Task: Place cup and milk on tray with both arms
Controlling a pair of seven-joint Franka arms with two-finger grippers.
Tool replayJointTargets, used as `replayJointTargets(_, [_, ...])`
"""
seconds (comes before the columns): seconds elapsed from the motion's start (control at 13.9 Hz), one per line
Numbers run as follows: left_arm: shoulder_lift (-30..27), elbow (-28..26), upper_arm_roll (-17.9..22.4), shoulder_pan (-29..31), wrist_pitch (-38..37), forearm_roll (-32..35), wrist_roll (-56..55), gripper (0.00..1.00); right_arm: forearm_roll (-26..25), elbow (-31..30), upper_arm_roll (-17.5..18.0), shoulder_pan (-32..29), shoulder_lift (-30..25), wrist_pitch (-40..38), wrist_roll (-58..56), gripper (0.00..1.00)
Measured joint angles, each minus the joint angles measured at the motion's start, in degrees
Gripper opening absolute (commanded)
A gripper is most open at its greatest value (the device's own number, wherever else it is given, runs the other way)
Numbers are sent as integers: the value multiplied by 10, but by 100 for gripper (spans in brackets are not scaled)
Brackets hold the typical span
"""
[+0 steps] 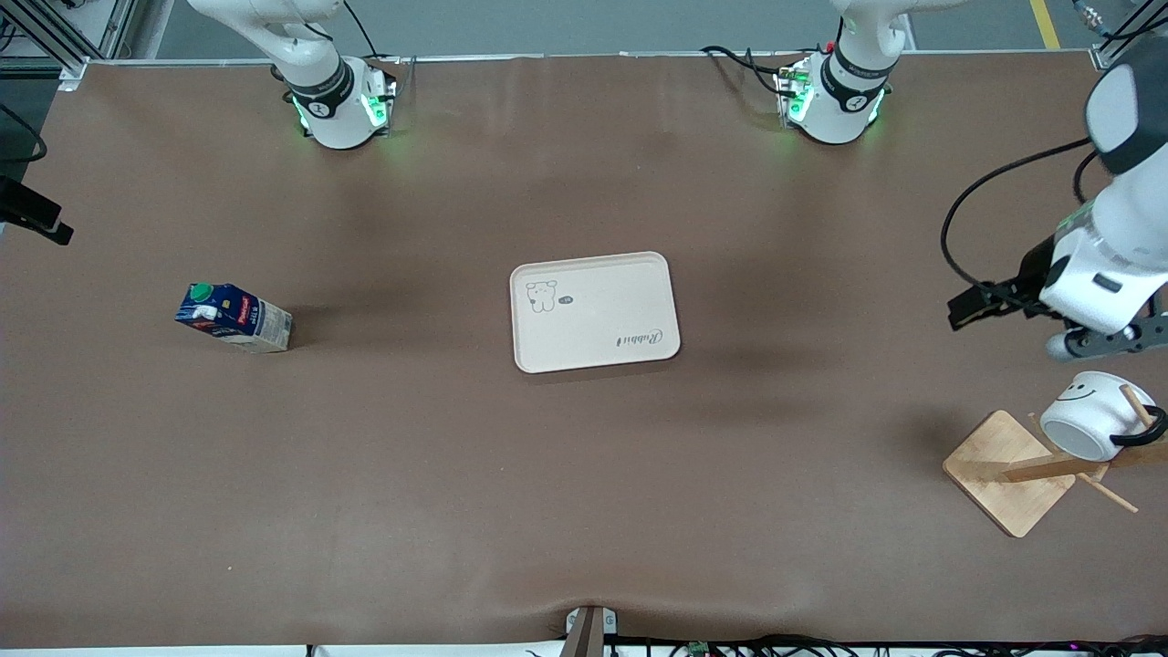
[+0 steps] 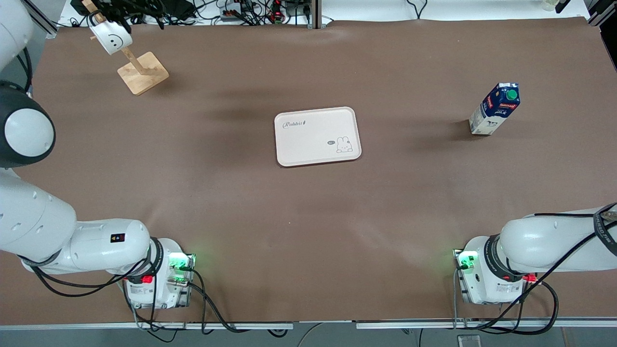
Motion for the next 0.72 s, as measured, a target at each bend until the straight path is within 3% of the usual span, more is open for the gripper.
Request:
replayJointTargets(0.36, [-62, -138, 0, 54, 148, 4, 48, 100, 4, 0, 0, -6, 0, -2, 0, 100])
replayJointTargets(0.57, [-105, -184, 0, 130, 187, -4, 208, 100, 4, 0, 0, -6, 0, -3, 0, 100])
replayJointTargets(0.72, [-112, -202, 2, 188, 210, -57, 334, 100, 4, 0, 0, -6, 0, -3, 0, 100])
